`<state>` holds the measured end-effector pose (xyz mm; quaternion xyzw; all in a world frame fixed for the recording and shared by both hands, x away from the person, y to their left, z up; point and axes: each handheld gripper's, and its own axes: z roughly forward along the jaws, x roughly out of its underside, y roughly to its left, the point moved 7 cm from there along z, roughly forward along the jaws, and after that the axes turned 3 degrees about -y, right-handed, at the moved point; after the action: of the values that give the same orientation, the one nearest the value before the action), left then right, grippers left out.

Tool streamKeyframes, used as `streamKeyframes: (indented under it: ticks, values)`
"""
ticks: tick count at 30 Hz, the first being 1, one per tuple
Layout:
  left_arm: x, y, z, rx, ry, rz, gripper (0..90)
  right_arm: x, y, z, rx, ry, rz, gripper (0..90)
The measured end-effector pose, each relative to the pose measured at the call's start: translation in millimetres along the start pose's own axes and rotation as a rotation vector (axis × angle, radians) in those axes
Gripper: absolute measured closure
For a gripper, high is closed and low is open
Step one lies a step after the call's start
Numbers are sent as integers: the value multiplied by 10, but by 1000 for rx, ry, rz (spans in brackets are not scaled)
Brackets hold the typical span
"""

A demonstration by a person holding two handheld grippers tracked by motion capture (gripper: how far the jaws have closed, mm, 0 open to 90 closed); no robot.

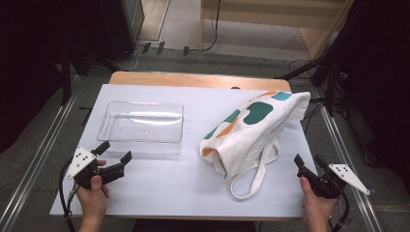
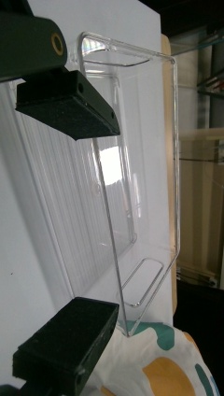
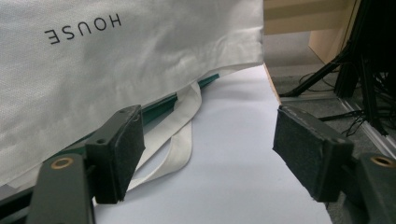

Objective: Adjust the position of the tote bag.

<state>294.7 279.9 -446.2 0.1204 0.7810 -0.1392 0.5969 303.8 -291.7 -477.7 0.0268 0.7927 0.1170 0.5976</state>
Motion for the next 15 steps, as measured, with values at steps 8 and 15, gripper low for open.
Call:
streamKeyframes:
  ticks: [8,15]
  values:
    - [-60,-303,98,37,-1,12,139,51,49,28,10,-5,41,383]
    - [-117,-529,236,71,5,14,137,36,163,93,-18,12,-34,397]
